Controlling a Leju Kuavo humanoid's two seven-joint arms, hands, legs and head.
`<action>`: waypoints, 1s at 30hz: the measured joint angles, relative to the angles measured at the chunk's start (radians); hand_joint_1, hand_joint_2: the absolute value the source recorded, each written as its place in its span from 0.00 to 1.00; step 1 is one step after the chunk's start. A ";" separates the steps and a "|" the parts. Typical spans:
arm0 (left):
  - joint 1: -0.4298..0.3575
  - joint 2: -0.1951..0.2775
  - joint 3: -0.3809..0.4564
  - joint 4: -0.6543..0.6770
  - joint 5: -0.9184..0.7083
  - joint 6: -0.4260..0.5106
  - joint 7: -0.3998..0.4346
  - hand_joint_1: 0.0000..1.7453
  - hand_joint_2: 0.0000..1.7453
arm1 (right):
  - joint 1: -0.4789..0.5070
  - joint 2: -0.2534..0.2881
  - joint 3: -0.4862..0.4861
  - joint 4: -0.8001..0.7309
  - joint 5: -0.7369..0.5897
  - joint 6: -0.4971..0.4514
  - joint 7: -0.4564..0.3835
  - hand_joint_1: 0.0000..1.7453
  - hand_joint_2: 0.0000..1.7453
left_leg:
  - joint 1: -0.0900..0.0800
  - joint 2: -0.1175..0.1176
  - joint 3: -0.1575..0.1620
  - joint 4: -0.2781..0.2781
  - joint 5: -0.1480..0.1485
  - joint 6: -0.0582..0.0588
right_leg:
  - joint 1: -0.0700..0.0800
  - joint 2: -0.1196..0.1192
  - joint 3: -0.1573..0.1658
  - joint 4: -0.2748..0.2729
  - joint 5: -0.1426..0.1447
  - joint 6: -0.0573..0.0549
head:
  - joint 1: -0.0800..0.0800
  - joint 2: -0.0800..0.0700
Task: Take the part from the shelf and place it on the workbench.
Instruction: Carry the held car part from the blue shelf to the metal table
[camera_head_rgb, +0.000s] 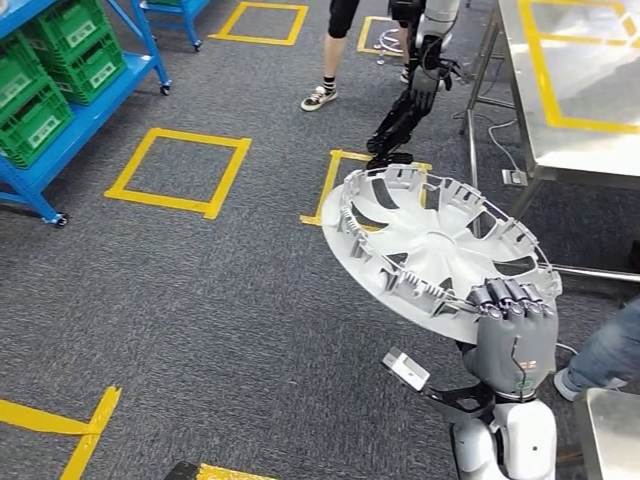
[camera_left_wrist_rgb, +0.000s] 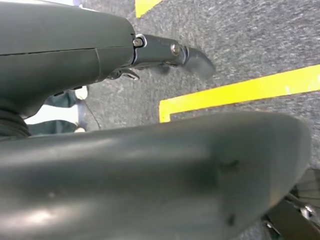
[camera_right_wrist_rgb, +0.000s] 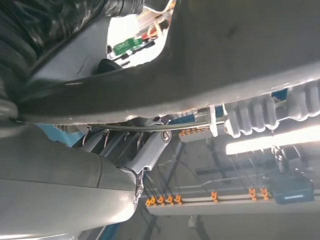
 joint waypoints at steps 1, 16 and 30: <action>-0.001 -0.001 -0.003 0.000 -0.001 0.000 -0.001 0.00 0.00 | 0.001 0.000 -0.002 -0.002 0.000 0.000 0.000 1.00 1.00 | 0.001 0.012 0.000 -0.002 0.002 0.003 | -0.003 0.007 -0.007 -0.001 0.001 0.007 | -0.001 0.000; -0.001 -0.013 -0.029 -0.003 -0.019 0.007 -0.018 0.00 0.00 | 0.004 0.000 -0.006 -0.012 0.003 0.000 0.004 1.00 1.00 | -0.009 0.196 0.022 -0.010 -0.011 -0.009 | 0.007 -0.184 0.010 0.001 -0.017 0.005 | 0.015 0.000; 0.009 -0.014 -0.049 -0.004 -0.035 0.015 -0.039 0.00 0.00 | 0.004 0.002 -0.006 -0.015 -0.005 0.000 0.006 1.00 1.00 | -0.001 -0.013 -0.004 0.003 0.002 0.009 | 0.000 -0.003 -0.001 0.002 -0.003 -0.006 | 0.005 0.000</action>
